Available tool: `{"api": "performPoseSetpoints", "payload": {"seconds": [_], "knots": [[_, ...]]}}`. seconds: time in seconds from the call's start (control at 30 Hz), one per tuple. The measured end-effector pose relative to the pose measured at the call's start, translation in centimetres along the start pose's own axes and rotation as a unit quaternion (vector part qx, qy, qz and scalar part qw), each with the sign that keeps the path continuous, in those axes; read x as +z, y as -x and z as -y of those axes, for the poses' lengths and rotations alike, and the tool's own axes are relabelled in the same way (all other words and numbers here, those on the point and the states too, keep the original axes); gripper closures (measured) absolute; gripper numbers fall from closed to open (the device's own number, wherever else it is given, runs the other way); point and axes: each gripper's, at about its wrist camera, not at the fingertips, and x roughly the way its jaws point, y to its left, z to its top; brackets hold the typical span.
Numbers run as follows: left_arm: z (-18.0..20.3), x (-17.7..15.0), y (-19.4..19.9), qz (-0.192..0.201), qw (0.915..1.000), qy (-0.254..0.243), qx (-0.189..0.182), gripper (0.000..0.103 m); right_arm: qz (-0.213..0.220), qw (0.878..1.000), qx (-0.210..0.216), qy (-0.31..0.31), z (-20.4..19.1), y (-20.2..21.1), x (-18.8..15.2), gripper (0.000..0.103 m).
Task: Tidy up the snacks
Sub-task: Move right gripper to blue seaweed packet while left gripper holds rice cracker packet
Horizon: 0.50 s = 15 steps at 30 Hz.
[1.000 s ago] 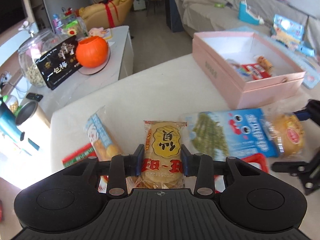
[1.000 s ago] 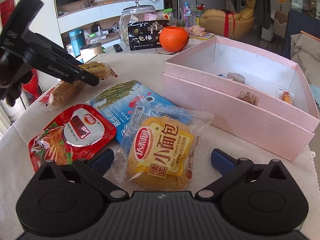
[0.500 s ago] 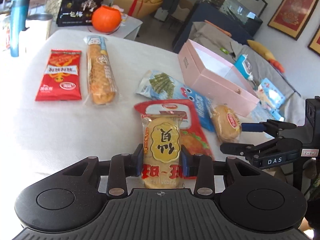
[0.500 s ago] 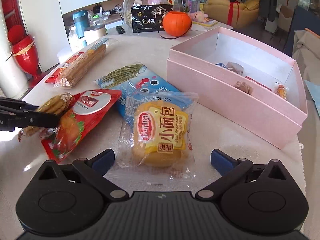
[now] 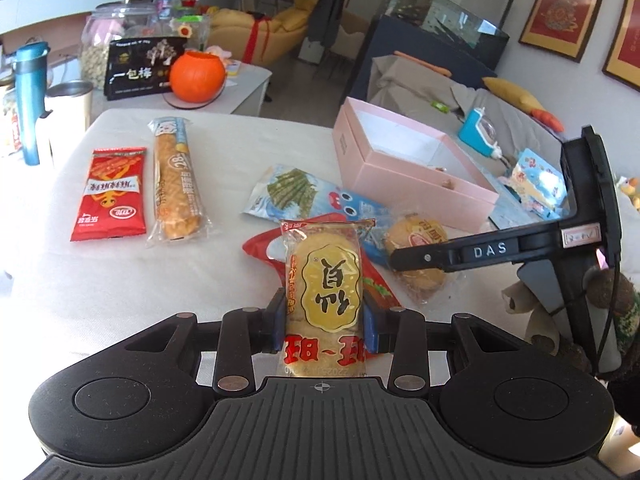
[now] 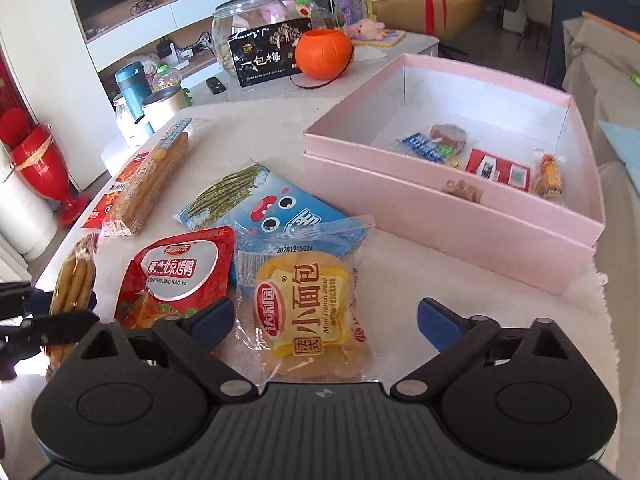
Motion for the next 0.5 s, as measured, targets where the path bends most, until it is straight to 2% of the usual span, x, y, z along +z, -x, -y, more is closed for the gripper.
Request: {"api": "performPoseSetpoints", "payload": {"seconds": [0.03,0.13,0.23,0.37,0.5], "knots": [[0.5,-0.1,-0.1,-0.004,0.9999,-0.01,0.005,0.062,-0.011,1.0,0.014,-0.008,0.0,-0.3,0.0,0.027],[2.0,-0.2,-0.9,-0.018,0.9991,-0.037,0.01,0.062,-0.024,0.999,0.033,0.01,-0.5,0.3,-0.3,0.049],[4.1,-0.1,-1.8,-0.025,0.9974,-0.067,-0.004,0.062,-0.03,0.998,0.042,0.029,-0.3,2.2,-1.0,0.055],[6.7,0.1,-3.3,-0.033,0.9943,-0.098,-0.024,0.062,-0.02,0.999,0.0,0.043,1.1,4.8,-2.3,0.055],[8.3,0.0,-5.3,-0.044,0.9913,-0.118,-0.039,0.062,-0.026,0.999,-0.03,0.027,3.4,6.2,-3.8,0.055]]}}
